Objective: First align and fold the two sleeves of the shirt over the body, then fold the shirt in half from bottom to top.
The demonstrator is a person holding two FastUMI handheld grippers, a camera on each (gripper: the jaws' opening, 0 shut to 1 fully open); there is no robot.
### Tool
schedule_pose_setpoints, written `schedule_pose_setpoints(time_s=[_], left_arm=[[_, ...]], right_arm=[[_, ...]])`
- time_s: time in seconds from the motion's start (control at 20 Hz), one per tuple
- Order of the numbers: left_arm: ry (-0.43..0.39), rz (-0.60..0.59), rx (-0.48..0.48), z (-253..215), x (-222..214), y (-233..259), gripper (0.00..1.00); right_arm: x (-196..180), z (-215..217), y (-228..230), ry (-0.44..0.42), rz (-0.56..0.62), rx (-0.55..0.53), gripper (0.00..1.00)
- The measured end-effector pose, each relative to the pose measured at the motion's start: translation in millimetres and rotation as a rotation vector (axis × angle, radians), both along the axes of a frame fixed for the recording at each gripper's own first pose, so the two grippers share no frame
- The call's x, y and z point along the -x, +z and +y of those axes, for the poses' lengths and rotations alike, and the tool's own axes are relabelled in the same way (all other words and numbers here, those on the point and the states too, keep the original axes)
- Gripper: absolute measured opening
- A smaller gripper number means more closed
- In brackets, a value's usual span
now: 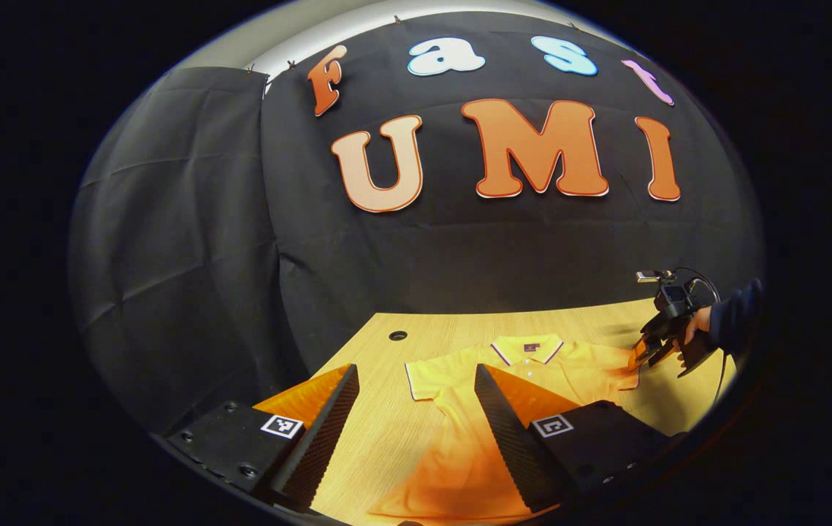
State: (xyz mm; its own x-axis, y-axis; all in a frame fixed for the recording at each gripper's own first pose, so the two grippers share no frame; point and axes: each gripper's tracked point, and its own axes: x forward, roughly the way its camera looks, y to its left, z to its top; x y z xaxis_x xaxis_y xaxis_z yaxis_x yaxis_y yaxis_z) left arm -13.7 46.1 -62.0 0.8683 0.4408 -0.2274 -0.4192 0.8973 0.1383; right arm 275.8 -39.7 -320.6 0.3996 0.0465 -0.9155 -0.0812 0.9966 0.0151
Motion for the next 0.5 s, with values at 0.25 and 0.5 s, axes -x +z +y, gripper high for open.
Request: schedule_pose_setpoints(time_s=[0.25, 0.5], left_arm=[[0.009, 0.011, 0.008, -0.3, -0.5, -3.4, 0.98], [0.001, 0.012, 0.015, -1.5, 0.0, -2.6, 0.98]], right_arm=[[-8.6, 4.3, -6.4, -0.04, 0.031, 0.006, 0.64], [-5.3, 7.0, 1.6, -0.075, 0.095, -0.179, 0.09]])
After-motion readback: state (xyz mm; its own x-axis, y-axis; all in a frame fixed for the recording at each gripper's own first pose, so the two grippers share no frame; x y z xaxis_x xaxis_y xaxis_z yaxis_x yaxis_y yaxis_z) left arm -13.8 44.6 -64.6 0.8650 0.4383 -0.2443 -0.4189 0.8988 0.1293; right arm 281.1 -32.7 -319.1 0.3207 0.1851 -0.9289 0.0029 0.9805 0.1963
